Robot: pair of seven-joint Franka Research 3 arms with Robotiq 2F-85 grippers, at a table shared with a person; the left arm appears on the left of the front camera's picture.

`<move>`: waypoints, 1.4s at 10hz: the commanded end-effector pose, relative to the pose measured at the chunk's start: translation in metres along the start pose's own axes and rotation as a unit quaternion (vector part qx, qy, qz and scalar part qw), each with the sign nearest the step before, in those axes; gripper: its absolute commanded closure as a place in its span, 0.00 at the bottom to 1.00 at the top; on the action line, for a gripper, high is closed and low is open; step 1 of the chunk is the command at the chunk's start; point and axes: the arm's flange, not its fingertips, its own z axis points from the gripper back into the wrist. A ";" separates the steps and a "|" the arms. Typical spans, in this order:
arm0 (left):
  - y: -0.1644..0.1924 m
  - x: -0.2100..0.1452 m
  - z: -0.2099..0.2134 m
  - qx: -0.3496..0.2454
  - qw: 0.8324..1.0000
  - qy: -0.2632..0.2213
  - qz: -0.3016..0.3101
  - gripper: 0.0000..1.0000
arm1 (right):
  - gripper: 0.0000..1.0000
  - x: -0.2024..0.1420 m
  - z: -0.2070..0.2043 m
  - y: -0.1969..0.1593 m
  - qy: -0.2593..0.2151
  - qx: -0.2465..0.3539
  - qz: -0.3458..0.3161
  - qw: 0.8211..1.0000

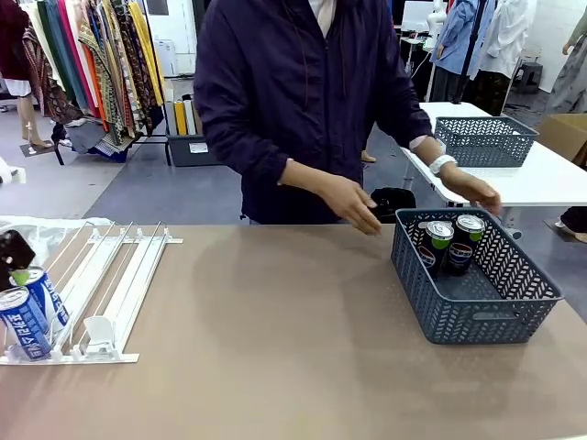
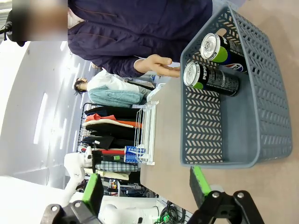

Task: Retrieve and store the cans from the dispenser.
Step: Pick up one can from the Automatic Can Dispenser and place it in the middle of the table.

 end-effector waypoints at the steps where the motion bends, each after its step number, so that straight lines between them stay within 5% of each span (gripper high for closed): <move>1: 0.001 -0.005 -0.018 0.018 0.999 0.011 0.033 0.00 | 0.00 0.000 0.002 0.004 0.002 0.002 -0.001 1.000; 3: -0.002 -0.006 -0.032 0.005 1.000 0.004 0.025 0.00 | 0.00 0.000 0.002 0.004 0.002 0.002 -0.001 1.000; 7: -0.006 -0.011 -0.062 -0.047 0.995 0.091 0.019 0.00 | 0.00 0.000 0.002 0.004 0.002 0.002 -0.001 1.000; 14: -0.001 -0.011 -0.077 -0.048 0.996 0.073 -0.008 0.00 | 0.00 0.000 0.002 0.004 0.002 0.002 -0.001 1.000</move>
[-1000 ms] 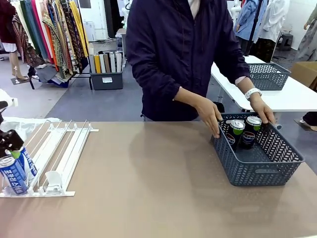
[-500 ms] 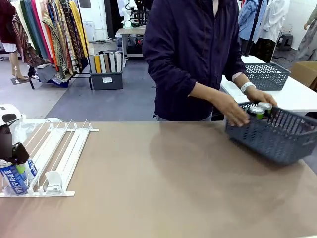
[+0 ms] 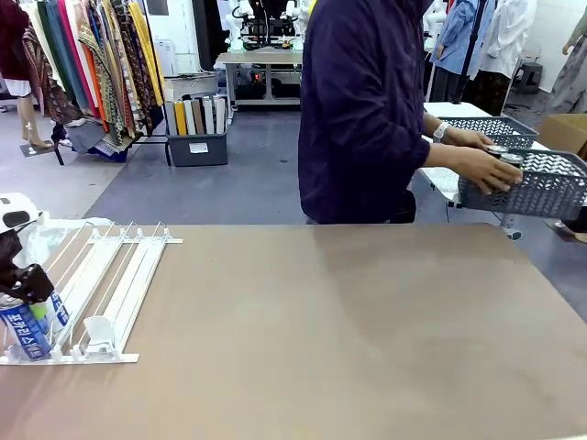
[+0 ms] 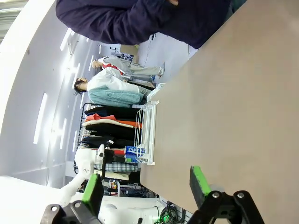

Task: Retrieve and store the cans from the dispenser.
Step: Pick up one can from the Automatic Can Dispenser and place it in the middle of the table.

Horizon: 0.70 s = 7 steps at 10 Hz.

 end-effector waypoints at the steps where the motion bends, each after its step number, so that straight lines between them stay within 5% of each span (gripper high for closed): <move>1: 0.004 -0.013 -0.009 -0.012 1.000 -0.013 -0.009 0.35 | 0.00 0.000 0.002 0.004 0.002 0.002 -0.001 1.000; 2: 0.004 -0.011 -0.010 -0.015 1.000 -0.015 -0.013 0.94 | 0.00 0.000 0.002 0.004 0.002 0.002 -0.001 1.000; 7: 0.002 -0.011 -0.011 -0.013 1.000 -0.015 -0.016 1.00 | 0.00 0.000 0.002 0.004 0.002 0.002 -0.001 1.000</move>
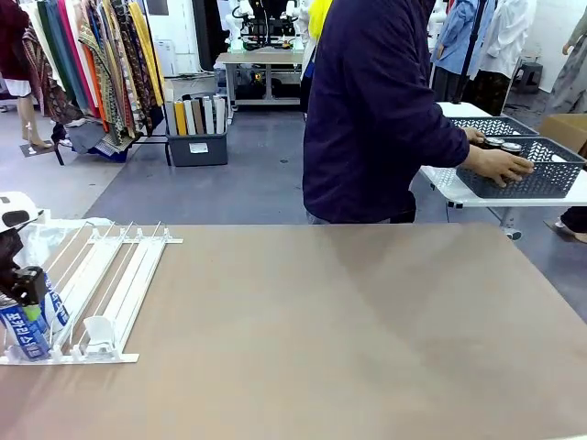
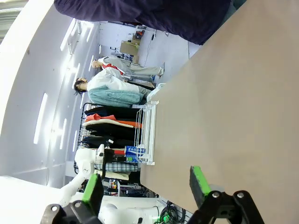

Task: Retrieve and store the cans from the dispenser.
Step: Pick up one can from the Automatic Can Dispenser and place it in the middle of the table.

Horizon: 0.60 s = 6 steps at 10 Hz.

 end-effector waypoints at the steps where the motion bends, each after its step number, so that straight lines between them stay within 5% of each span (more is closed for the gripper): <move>1: -0.002 -0.014 -0.006 -0.011 1.000 -0.011 -0.007 1.00 | 0.00 0.000 0.002 0.004 0.002 0.002 -0.001 1.000; 6: -0.009 -0.039 0.154 -0.035 0.997 -0.068 0.003 1.00 | 0.00 0.000 0.002 0.004 0.002 0.002 -0.001 1.000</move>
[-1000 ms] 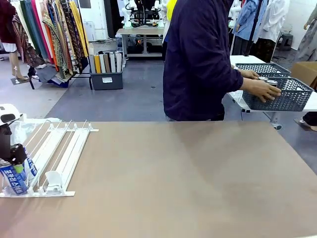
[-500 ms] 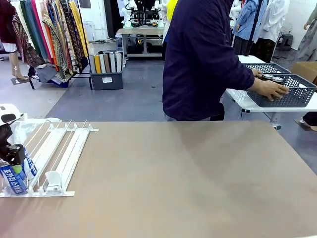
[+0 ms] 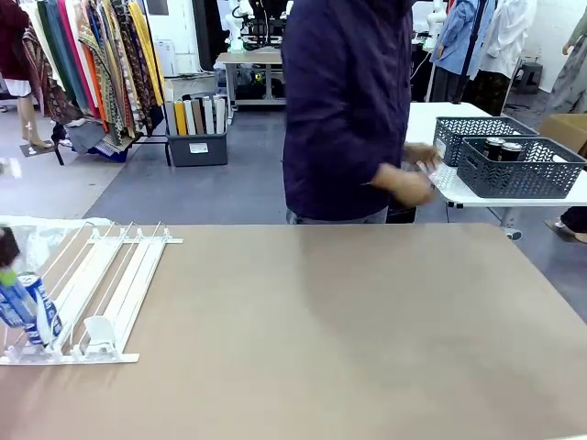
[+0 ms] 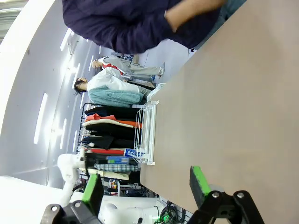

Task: Retrieve and store the cans from the dispenser.
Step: Pick up one can from the Automatic Can Dispenser and place it in the middle of the table.

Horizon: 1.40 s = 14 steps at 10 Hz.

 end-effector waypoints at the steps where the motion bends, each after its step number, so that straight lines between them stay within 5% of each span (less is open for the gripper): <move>1: -0.003 -0.005 0.063 -0.036 0.999 -0.022 -0.009 1.00 | 0.00 0.000 0.002 0.004 0.002 0.002 -0.001 1.000; 4: 0.001 -0.031 0.131 -0.055 0.994 -0.088 -0.028 1.00 | 0.00 0.000 0.002 0.004 0.002 0.002 -0.001 1.000; 7: 0.019 -0.037 0.127 -0.091 0.989 -0.111 -0.026 1.00 | 0.00 0.000 0.002 0.004 0.002 0.002 -0.001 1.000; 8: 0.006 -0.037 0.141 -0.053 0.994 -0.089 -0.016 1.00 | 0.00 0.000 0.002 0.004 0.002 0.002 -0.001 1.000; 11: 0.012 -0.037 0.134 -0.062 0.994 -0.089 -0.015 1.00 | 0.00 0.000 0.002 0.004 0.002 0.002 -0.001 1.000; 12: 0.000 -0.030 0.128 -0.083 0.989 -0.115 -0.048 1.00 | 0.00 0.000 0.002 0.004 0.002 0.002 -0.001 1.000; 14: -0.083 0.037 0.110 -0.069 0.987 -0.113 -0.091 1.00 | 0.00 0.000 0.002 0.004 0.002 0.002 -0.001 1.000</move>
